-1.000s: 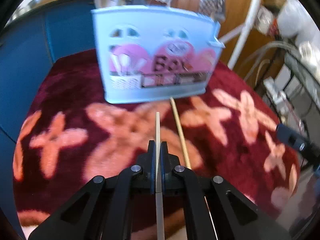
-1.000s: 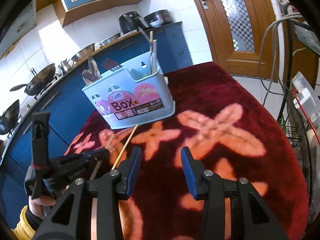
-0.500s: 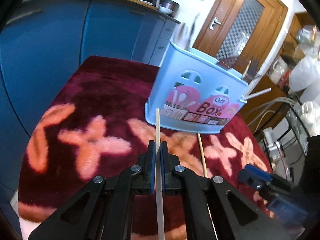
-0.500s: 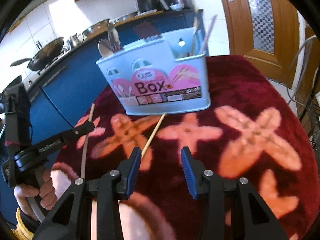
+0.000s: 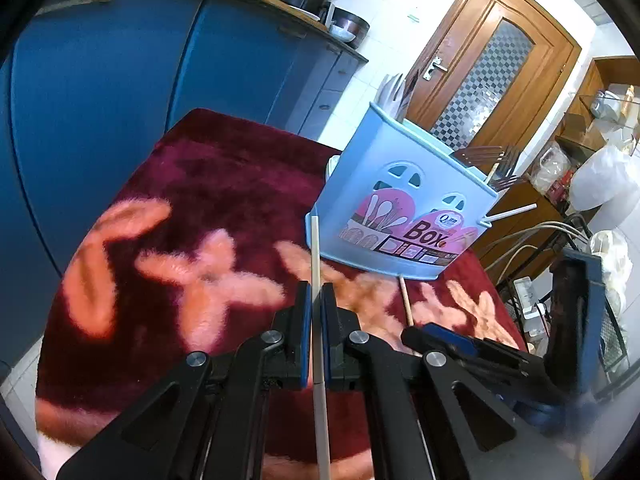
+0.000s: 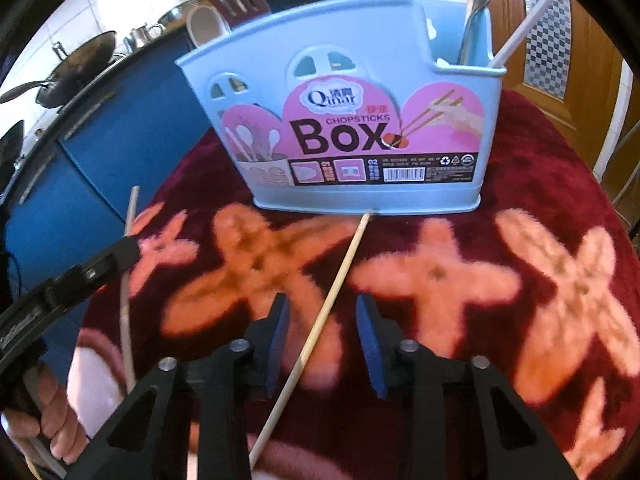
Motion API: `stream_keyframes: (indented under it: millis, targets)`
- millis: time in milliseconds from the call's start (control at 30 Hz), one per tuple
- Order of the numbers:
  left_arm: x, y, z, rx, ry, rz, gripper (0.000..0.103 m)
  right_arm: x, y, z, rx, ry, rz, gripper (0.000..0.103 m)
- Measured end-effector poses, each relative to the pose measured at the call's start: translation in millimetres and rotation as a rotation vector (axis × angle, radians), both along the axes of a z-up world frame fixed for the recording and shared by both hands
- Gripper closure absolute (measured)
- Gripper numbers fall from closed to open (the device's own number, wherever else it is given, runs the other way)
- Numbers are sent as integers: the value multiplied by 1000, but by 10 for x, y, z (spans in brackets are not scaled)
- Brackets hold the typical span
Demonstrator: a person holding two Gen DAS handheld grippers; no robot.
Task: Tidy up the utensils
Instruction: 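Grasp the last wooden chopstick with the right tool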
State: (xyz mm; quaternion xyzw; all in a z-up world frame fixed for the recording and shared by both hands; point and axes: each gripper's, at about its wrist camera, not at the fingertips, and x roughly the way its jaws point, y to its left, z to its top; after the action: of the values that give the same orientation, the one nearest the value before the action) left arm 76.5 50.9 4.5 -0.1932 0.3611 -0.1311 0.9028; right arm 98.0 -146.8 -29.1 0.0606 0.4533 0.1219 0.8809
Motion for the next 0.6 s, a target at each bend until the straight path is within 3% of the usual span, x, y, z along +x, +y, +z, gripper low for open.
stream_keyframes:
  millis: [167,300,600]
  targets:
    - [14,79,-47,-30,11,8,101,116,3,-44,-9,31,-24,90]
    - [3,90,-33,-43,8,3,101,112,-63,-29,25,38,-31,97]
    - [-94,-25,156,-59,-47,-39,101,-169,-271,145,158,-10,-16,97]
